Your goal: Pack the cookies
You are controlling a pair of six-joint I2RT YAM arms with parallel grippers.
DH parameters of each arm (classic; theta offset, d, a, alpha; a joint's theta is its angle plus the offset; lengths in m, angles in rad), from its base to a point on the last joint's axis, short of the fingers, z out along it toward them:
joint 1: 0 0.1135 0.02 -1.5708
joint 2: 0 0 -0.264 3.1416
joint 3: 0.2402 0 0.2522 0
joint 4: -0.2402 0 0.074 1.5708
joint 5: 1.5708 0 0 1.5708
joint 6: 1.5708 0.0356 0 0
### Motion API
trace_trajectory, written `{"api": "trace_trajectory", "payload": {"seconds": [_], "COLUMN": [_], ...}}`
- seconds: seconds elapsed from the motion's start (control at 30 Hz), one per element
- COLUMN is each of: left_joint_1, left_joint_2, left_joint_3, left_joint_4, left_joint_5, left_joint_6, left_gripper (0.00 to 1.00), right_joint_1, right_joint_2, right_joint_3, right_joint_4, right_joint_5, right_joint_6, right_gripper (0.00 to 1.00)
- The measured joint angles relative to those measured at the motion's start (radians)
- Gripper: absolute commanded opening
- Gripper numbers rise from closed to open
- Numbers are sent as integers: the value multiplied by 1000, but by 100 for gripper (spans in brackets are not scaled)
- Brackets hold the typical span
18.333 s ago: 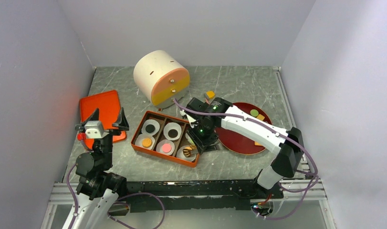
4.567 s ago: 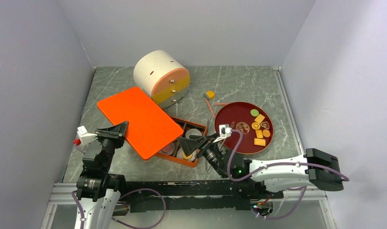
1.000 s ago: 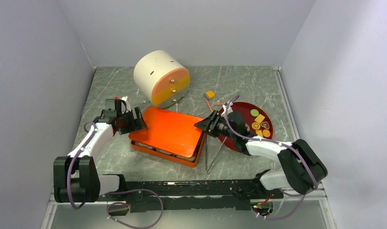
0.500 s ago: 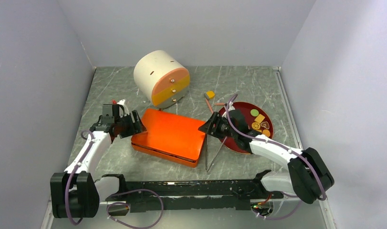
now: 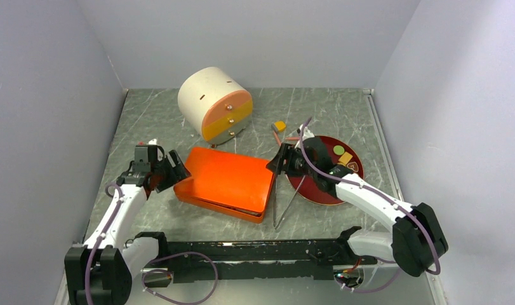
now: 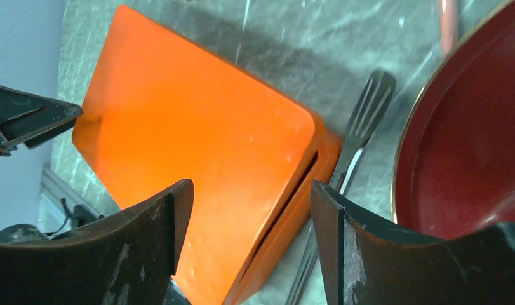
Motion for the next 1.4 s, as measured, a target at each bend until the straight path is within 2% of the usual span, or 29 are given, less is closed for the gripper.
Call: {"api": "trace_trajectory", "payload": {"seconds": [0.2,0.33,0.7,0.93,1.4], "left_joint_1": [0,0,0,-2,-3], "left_joint_2": [-90,-146,-208,-215,-241], "left_joint_3": [1,0,-100,-150,-251], "left_joint_4": [-83,-108,-133,-89,21], "left_joint_5": [-142,-162,-64,-13,100], "left_joint_6": [-101,-148,-239,-284,-407], "left_gripper": [86,85,84,82,64], "right_joint_1": [0,0,10,50,61], "right_joint_2": [6,66,397,540,555], "right_joint_3": [106,168,378,443,443], "right_joint_4": [-32,-29,-12,-4,-43], "right_joint_5": [32,14,-143,-229,-292], "right_joint_6": [-182,-269,-425,-471,-552], "right_gripper": [77,75,73,72,67]}}
